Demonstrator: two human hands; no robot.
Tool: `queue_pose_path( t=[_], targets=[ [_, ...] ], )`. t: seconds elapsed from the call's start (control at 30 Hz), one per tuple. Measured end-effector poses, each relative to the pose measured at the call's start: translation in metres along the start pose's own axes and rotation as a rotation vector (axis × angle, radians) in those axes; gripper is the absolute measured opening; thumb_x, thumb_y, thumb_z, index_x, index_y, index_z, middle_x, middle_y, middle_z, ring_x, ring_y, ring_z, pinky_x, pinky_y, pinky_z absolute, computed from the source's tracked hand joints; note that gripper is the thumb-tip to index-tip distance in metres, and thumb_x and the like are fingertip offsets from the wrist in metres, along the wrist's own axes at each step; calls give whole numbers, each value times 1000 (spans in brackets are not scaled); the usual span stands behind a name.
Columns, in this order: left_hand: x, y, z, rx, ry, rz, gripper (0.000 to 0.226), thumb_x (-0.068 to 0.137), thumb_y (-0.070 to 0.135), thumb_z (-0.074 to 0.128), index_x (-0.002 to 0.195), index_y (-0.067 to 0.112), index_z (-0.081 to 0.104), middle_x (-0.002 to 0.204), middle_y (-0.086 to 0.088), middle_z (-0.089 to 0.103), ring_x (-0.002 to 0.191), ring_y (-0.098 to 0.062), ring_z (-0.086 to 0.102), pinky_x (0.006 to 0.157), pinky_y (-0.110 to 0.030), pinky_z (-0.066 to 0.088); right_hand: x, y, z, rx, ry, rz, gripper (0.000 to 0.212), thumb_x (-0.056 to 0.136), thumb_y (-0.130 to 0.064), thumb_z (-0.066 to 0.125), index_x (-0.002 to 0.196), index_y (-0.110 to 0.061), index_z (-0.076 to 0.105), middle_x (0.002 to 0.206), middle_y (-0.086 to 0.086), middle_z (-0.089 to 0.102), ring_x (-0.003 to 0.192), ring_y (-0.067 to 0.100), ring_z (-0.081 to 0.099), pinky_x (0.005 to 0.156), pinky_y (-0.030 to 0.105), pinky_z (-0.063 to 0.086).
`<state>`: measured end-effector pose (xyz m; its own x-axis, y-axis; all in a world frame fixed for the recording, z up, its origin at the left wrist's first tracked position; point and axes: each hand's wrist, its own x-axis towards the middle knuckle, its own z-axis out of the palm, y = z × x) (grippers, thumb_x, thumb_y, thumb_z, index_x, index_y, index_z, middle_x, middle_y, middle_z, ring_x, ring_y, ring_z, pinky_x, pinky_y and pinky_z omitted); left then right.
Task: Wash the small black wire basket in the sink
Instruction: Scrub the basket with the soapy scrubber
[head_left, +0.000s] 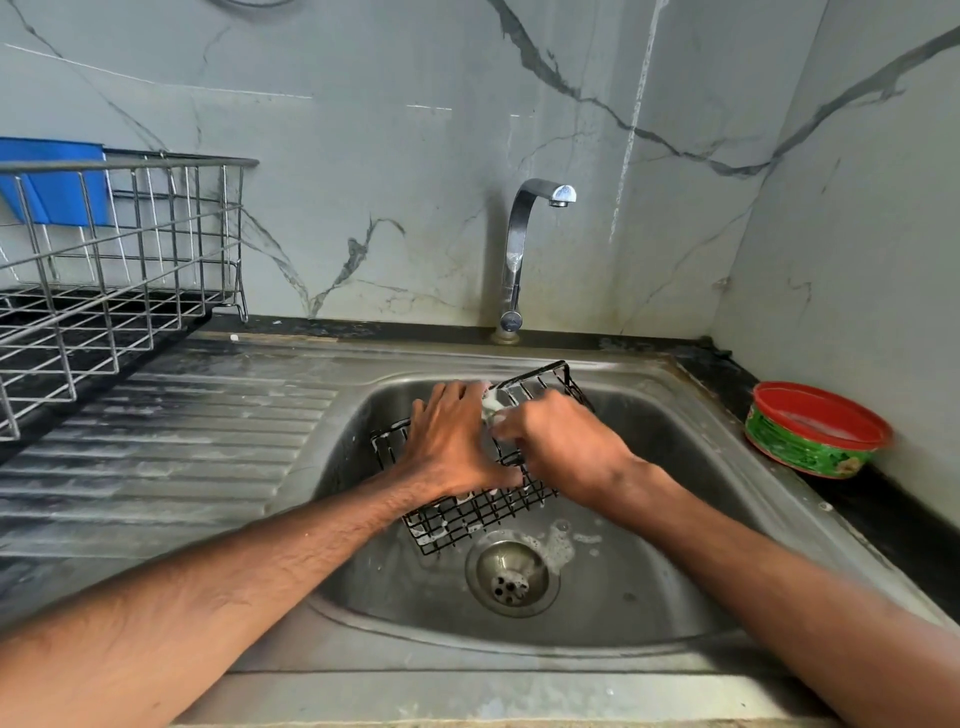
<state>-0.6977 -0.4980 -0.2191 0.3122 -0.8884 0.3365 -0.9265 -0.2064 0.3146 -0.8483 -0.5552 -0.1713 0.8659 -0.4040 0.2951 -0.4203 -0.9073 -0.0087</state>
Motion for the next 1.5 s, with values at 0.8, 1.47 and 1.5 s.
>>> queue_pose_path(
  t=[0.8, 1.47, 1.5],
  targets=[
    [10, -8, 2, -96, 90, -86, 121, 55, 66, 91, 154, 19, 40, 137, 0, 57, 125, -19, 51, 114, -48, 40, -11, 67, -27, 82, 285, 59, 31, 86, 6, 64, 104, -13, 80, 112, 3, 76, 92, 19, 76, 82, 38, 63],
    [7, -8, 7, -81, 78, -38, 125, 53, 67, 89, 156, 20, 37, 139, 1, 52, 128, -17, 45, 114, -56, 39, -12, 60, -26, 207, 309, 212, 35, 89, 7, 54, 108, -9, 79, 110, 10, 76, 53, -2, 63, 53, 10, 50],
    [6, -7, 7, -73, 67, -25, 126, 53, 67, 89, 157, 20, 35, 144, 0, 50, 132, -18, 43, 116, -57, 37, -15, 62, -26, 261, 312, 265, 32, 90, 9, 55, 109, -4, 78, 110, 12, 76, 44, -4, 57, 44, 9, 43]
  ],
)
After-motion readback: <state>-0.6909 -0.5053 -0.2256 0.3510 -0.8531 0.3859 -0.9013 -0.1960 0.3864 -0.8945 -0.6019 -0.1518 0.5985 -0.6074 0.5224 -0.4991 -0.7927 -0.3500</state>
